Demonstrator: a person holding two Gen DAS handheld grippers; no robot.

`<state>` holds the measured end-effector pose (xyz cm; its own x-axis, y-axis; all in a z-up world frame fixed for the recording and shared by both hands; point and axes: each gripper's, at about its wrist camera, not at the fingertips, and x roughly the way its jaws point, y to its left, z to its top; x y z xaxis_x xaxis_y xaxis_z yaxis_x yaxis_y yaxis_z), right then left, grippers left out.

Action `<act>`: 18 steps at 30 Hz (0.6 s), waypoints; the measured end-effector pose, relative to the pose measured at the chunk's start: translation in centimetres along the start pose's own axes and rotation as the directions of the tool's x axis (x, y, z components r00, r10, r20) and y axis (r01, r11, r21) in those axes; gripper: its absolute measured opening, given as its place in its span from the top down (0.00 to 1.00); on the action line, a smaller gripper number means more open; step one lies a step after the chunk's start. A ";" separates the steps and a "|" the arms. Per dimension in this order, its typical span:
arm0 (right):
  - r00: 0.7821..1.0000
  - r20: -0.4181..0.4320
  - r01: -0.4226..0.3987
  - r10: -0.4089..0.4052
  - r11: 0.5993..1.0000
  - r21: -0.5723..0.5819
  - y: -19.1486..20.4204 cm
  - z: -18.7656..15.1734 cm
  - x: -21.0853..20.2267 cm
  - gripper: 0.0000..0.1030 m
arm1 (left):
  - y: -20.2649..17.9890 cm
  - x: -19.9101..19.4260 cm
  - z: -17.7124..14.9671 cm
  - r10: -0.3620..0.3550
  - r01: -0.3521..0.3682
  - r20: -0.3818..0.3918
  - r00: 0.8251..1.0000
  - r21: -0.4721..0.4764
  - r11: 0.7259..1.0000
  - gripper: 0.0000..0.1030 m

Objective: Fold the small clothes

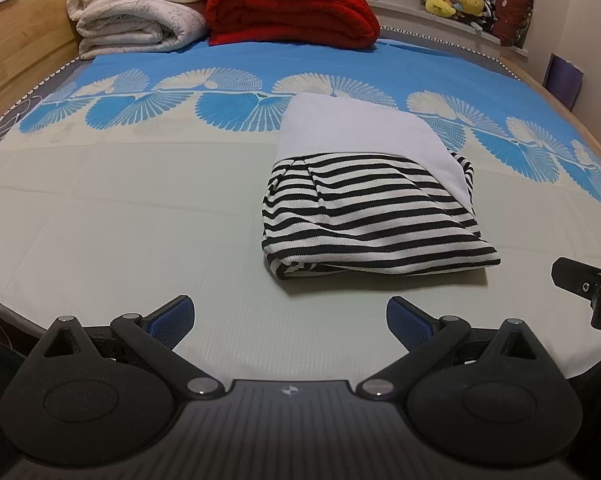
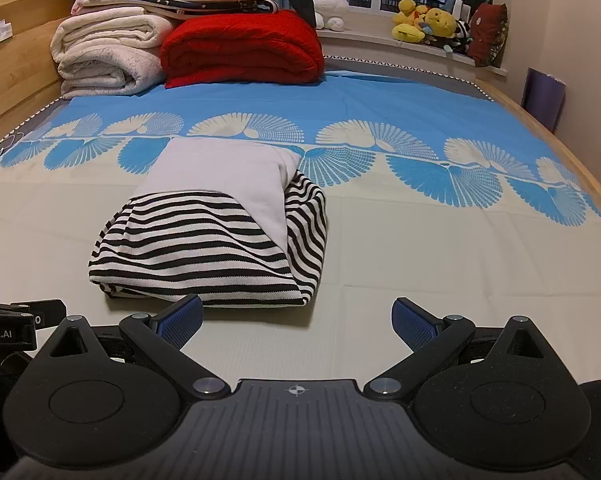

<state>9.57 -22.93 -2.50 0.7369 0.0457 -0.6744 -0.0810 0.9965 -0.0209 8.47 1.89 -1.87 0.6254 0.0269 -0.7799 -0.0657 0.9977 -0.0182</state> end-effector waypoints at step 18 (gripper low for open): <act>1.000 0.000 -0.001 0.001 1.000 -0.013 -0.4 -0.3 0.1 0.03 | -0.1 -0.1 -0.1 -0.006 0.006 0.000 1.000 0.001 1.000 0.01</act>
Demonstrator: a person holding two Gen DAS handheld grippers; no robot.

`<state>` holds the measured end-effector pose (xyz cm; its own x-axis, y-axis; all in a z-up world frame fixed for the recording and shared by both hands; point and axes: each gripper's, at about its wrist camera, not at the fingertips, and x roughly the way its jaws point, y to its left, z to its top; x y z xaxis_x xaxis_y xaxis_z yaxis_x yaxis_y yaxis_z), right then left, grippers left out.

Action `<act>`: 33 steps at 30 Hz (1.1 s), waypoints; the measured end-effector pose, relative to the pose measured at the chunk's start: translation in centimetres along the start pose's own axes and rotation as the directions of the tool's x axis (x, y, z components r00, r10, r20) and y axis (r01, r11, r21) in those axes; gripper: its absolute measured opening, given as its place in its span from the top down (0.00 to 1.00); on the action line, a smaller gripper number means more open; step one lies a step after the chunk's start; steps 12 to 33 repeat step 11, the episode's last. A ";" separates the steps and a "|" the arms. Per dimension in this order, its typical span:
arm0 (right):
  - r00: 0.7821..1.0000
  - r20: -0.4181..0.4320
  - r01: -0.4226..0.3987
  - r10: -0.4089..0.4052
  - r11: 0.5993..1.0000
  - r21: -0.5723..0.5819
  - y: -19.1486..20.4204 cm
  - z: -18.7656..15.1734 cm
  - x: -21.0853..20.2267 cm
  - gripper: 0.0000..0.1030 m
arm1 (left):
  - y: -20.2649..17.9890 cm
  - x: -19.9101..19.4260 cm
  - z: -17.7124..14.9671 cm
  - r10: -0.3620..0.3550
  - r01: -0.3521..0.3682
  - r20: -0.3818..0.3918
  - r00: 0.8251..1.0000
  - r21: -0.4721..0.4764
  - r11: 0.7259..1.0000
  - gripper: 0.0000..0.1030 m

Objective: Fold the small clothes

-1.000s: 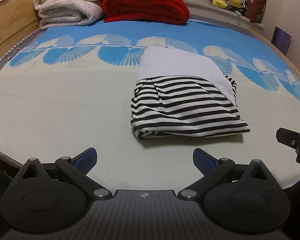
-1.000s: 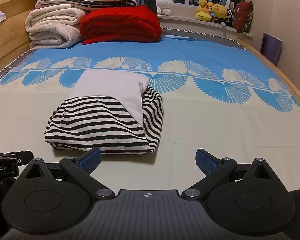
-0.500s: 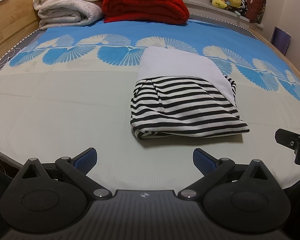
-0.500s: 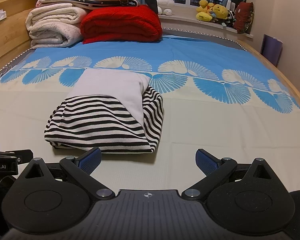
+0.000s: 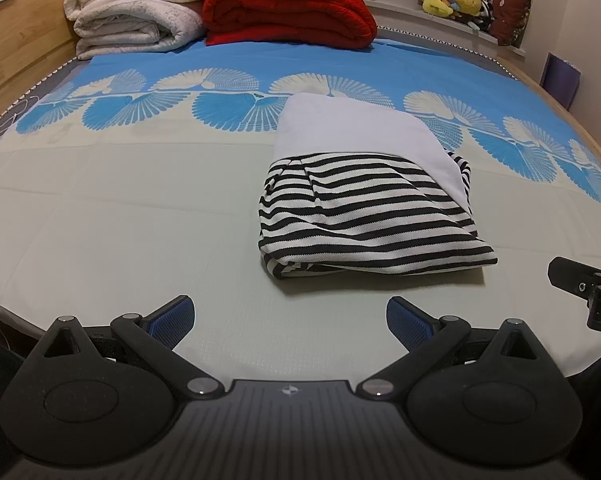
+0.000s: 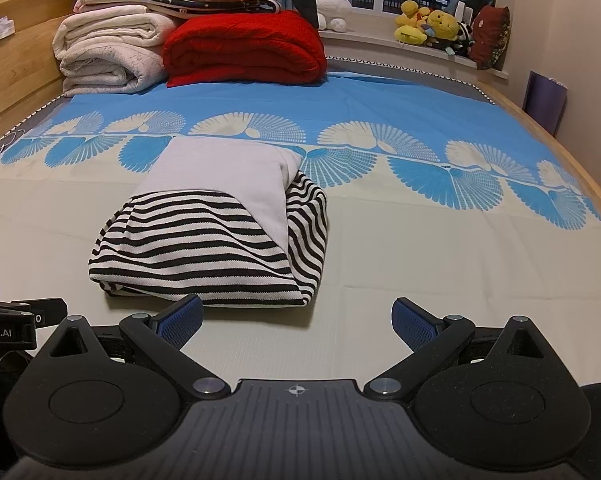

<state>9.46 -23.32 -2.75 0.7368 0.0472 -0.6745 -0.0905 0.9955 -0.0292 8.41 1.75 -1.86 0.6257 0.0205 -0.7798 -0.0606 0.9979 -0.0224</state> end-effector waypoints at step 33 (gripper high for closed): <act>1.000 0.000 0.000 0.000 1.000 -0.002 0.0 0.1 0.0 0.03 | 0.0 0.0 0.1 -0.006 0.006 0.003 1.000 0.008 1.000 0.01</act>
